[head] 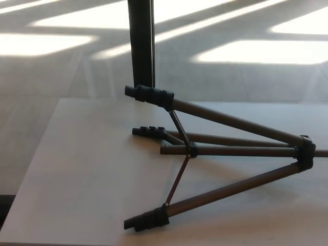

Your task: Use both hands of the robot to pick up the tripod lying in the middle of the desk and make it stand upright on the desk

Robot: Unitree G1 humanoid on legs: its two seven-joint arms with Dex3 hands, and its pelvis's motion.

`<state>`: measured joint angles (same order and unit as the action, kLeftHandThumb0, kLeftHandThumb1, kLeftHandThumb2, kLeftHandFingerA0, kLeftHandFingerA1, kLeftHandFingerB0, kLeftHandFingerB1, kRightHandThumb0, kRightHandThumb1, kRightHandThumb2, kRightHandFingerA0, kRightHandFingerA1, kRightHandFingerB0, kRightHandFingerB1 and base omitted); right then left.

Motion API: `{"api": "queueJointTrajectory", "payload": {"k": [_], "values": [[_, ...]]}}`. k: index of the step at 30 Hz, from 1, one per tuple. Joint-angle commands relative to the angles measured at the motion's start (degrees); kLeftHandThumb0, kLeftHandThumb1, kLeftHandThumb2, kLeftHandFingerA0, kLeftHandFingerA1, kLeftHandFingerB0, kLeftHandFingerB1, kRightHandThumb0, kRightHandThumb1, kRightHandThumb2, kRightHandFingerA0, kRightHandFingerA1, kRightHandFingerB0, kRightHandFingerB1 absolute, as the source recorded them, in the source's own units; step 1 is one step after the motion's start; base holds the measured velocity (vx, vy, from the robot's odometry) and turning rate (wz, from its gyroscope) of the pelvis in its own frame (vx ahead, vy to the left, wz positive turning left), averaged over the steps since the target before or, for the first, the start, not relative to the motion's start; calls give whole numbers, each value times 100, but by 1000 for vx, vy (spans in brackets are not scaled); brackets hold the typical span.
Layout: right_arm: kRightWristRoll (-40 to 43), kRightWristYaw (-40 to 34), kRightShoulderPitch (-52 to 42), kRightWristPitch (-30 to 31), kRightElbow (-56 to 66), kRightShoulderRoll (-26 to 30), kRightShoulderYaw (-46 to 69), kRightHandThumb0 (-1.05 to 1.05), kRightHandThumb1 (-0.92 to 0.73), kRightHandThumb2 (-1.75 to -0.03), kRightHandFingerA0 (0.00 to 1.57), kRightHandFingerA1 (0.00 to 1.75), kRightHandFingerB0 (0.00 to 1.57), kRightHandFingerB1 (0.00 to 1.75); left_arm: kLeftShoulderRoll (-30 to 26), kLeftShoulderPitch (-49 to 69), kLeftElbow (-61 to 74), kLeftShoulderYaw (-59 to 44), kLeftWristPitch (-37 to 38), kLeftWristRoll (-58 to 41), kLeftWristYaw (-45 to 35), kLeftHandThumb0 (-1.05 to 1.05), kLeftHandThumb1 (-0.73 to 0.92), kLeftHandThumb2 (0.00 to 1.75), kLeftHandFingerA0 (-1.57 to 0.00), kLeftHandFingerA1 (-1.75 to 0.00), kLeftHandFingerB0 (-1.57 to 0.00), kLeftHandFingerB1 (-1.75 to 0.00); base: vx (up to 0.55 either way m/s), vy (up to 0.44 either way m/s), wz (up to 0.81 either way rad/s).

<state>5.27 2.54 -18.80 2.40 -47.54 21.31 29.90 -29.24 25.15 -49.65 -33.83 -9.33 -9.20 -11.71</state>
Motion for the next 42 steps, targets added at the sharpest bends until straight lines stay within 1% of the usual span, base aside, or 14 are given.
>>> {"api": "queueJointTrajectory", "payload": {"k": [1,2,3,5,6,7,9,10,17,18,19,25,26,42], "values": [[843,271,-38,286,466,-29,561,-73,-52,-90,23,71,17,50,-164,96,398,-56,-499,-331,-417,-83,46,95,-79,-87,-55,-74,0,0,0],[1018,324,-66,267,607,-107,715,-73,-52,-90,23,71,17,50,-153,92,444,-93,-523,-384,-440,-83,46,95,-79,-87,-55,-74,0,0,0],[1398,214,1,465,847,-278,1048,-64,-64,-58,23,68,26,40,-140,48,522,-146,-596,-446,-408,-86,63,59,-77,-86,-55,-72,0,0,0],[2032,443,-29,546,1327,-544,1523,-63,-70,-61,13,67,13,43,-139,-116,646,-301,-632,-603,-362,-86,62,59,-80,-84,-58,-71,0,0,0],[2126,532,20,428,1380,-552,1624,-67,-69,-59,18,63,21,39,-143,-181,813,-301,-587,-601,-328,-90,64,60,-77,-83,-57,-71,0,0,0],[2373,614,143,387,1440,-545,1858,-68,-51,-86,15,62,10,47,-150,-256,1133,-240,-528,-531,-249,-89,44,97,-79,-86,-55,-74,0,0,0],[2617,686,216,574,1544,-552,2048,-68,-51,-86,15,62,10,47,-110,-290,1325,-267,-578,-544,-149,-89,44,97,-79,-86,-55,-74,0,0,0],[2765,455,258,736,1880,-582,2201,-71,-52,-89,24,63,9,46,-107,-476,1451,-333,-559,-625,-84,-88,63,60,-67,-93,-58,-73,0,0,0],[3372,-156,682,1439,2943,-286,2881,-81,-58,-96,25,65,4,37,-250,-1419,2271,-370,-321,-815,-139,-87,67,61,-46,-99,-50,-70,0,0,0],[3666,-324,908,1398,3606,-290,2938,-77,-57,-95,24,62,11,47,-251,-1760,3032,-382,-570,-989,13,-102,44,92,-57,-98,-60,-76,0,0,0],[3861,-504,1089,1426,4144,-325,2955,-77,-74,-63,27,61,22,39,-255,-1860,3749,-300,-681,-987,77,-105,36,97,-54,-96,-58,-79,0,0,0],[4775,-1128,1669,1769,5675,-582,2708,-74,-69,-62,32,63,31,38,-59,-2391,4726,-228,-664,-1179,123,-100,48,99,-48,-69,-41,-51,0,0,0],[4817,-1230,1734,1810,6006,-645,2525,-74,-70,-62,35,58,36,39,-13,-2514,4900,-155,-622,-1174,134,-88,69,62,-40,-58,-44,-44,0,0,0],[3017,-489,1798,1886,7395,-1733,-491,-75,-74,-63,45,49,37,35,198,-4598,6633,1451,-1384,-458,367,-80,78,63,-36,-65,-32,-48,0,0,0]]}}
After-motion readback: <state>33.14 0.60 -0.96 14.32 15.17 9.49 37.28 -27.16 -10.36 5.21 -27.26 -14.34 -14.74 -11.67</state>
